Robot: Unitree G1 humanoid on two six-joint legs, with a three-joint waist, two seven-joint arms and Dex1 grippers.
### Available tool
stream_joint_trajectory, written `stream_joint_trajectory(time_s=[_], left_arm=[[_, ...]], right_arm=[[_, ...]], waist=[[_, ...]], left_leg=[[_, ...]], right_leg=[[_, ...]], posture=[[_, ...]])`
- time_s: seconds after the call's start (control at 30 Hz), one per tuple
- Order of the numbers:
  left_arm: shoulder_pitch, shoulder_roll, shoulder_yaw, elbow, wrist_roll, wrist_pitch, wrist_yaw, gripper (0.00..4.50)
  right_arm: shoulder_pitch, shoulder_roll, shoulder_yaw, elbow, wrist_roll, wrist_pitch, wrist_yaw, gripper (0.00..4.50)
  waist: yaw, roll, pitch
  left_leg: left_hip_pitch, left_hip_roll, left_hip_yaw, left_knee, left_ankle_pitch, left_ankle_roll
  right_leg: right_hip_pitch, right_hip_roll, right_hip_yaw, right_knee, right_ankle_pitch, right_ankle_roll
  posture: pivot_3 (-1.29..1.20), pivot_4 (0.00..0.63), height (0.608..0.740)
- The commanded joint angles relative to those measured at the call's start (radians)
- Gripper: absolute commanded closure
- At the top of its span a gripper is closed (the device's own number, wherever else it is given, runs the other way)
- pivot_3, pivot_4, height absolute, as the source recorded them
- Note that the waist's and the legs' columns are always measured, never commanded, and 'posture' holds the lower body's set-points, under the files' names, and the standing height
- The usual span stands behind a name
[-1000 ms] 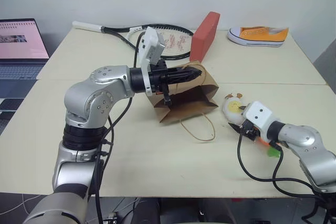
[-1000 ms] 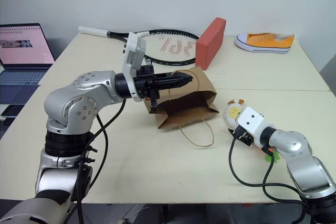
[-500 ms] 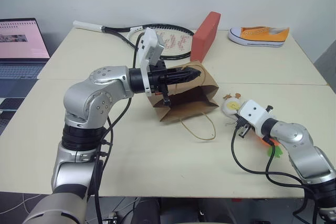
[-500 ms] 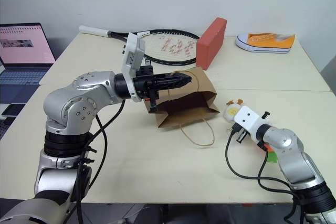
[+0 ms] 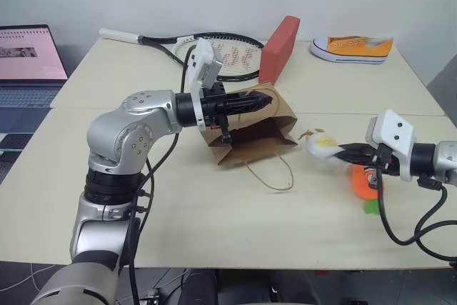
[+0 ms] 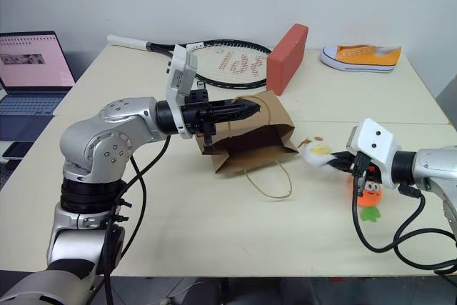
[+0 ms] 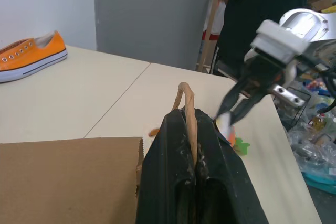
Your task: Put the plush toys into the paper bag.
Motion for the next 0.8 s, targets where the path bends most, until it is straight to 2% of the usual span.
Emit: stream_joint_trajectory(time_s=[0.03,0.2,0.37,0.6,0.8], left_arm=[[-0.032,-0.007,0.005,-0.013,-0.010,-0.022,-0.011,4.50],[-0.038,-0.008,0.002,-0.020,-0.017,-0.015,-0.015,4.50],[-0.040,-0.003,0.006,-0.032,-0.025,-0.008,-0.020,4.50],[-0.032,0.001,0.008,-0.043,-0.036,-0.004,-0.018,4.50],[-0.028,0.003,0.010,-0.048,-0.045,0.000,-0.018,4.50]], right_arm=[[-0.084,0.046,0.028,-0.062,0.107,0.076,-0.050,4.47],[-0.219,0.183,0.218,-0.005,0.012,0.064,-0.184,4.47],[-0.304,0.278,0.380,0.099,-0.124,-0.012,-0.250,4.47],[-0.344,0.359,0.464,0.210,-0.271,-0.090,-0.327,4.47],[-0.350,0.452,0.500,0.303,-0.429,-0.180,-0.464,4.47]], waist=[[0.000,0.000,0.000],[0.002,0.000,0.000],[0.002,0.000,0.000],[0.002,0.000,0.000],[0.002,0.000,0.000]], left_leg=[[0.000,0.000,0.000,0.000,0.000,0.000],[-0.001,0.000,0.000,0.001,0.000,0.000],[-0.006,0.000,0.000,0.001,0.000,0.000],[-0.007,0.000,-0.001,0.001,0.000,0.000],[-0.006,0.000,-0.001,0.001,0.000,0.000]], right_leg=[[0.000,0.000,0.000,0.000,0.000,0.000],[0.000,0.000,0.001,0.000,0.000,0.000],[-0.006,0.000,0.000,0.000,0.001,0.001],[-0.006,0.000,0.000,0.001,0.001,0.001],[-0.006,0.000,0.000,0.001,0.001,0.002]], posture=[[0.00,0.150,0.740],[0.00,0.150,0.740],[0.00,0.150,0.740],[0.00,0.150,0.740],[0.00,0.150,0.740]])
